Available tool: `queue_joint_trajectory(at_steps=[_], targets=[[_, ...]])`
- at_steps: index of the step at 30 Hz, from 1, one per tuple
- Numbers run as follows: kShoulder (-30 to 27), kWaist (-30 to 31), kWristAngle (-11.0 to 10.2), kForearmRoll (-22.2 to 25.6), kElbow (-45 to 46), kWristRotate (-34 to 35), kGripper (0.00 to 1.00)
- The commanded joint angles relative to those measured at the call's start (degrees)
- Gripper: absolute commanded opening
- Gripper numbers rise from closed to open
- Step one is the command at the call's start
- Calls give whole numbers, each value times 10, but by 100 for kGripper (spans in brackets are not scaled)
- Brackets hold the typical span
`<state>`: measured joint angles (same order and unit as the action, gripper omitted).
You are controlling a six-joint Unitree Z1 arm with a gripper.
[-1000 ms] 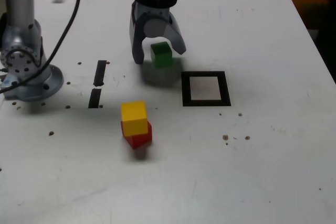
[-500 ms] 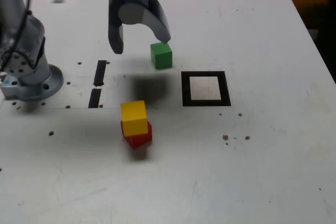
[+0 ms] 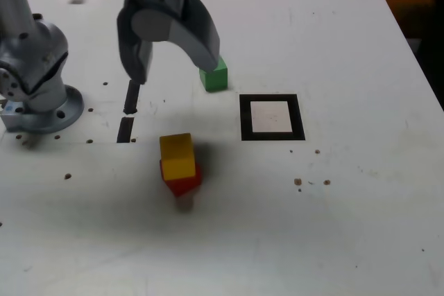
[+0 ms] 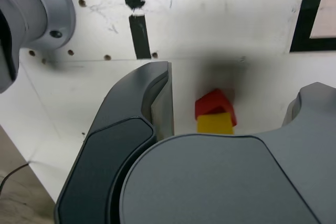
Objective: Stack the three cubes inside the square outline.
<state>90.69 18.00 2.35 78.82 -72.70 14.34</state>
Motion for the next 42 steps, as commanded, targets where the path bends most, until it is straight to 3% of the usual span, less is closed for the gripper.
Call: queue_joint_trajectory(at_steps=[1, 7, 15, 24, 42], targets=[[-7, 20, 2, 2, 1, 14, 87], [-13, 79, 4, 0, 2, 60, 87], [-7, 105, 9, -12, -3, 76, 87], [33, 131, 47, -50, -3, 78, 87], [67, 138, 79, -85, 6, 73, 87]])
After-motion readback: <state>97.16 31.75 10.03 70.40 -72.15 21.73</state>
